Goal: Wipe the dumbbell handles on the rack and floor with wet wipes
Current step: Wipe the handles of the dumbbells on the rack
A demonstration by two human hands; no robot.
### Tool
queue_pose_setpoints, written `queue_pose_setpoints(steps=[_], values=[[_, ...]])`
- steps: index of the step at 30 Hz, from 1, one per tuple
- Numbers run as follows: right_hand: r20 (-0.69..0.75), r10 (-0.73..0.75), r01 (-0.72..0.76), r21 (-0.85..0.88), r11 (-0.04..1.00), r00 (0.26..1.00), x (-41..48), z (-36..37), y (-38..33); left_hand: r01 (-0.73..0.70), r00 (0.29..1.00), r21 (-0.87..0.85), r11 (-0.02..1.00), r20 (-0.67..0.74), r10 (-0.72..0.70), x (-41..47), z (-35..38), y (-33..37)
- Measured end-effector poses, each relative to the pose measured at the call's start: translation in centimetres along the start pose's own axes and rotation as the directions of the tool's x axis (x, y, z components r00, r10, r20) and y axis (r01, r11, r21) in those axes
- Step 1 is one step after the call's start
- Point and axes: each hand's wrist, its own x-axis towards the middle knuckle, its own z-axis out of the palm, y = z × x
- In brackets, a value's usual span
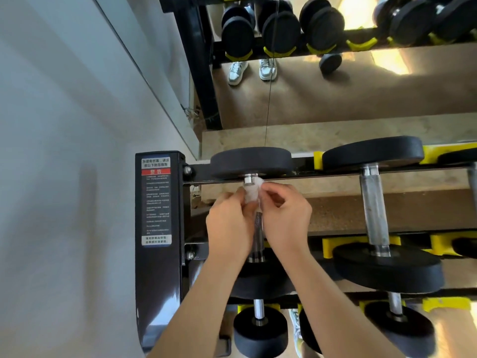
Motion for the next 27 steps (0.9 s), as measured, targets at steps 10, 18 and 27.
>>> queue_pose_setpoints(steps=[10, 18, 27], values=[[0.230, -0.464, 0.515, -0.282, 0.809, 0.855, 0.2, 1.7, -0.8, 0.151, 0.983, -0.043, 0.988, 0.116, -0.145, -1.3, -0.7, -2.3], [0.331, -0.150, 0.241, -0.255, 0.936, 0.932, -0.2, -2.0, -0.4, 0.011, 0.999, -0.019, 1.000, -0.043, -0.012, 0.6, -0.4, -0.8], [0.497, 0.340, -0.475, 0.173, 0.863, 0.798, 1.5, -3.8, -1.1, 0.194, 0.981, -0.214, 0.957, 0.060, -0.185, -1.4, -1.2, -1.9]])
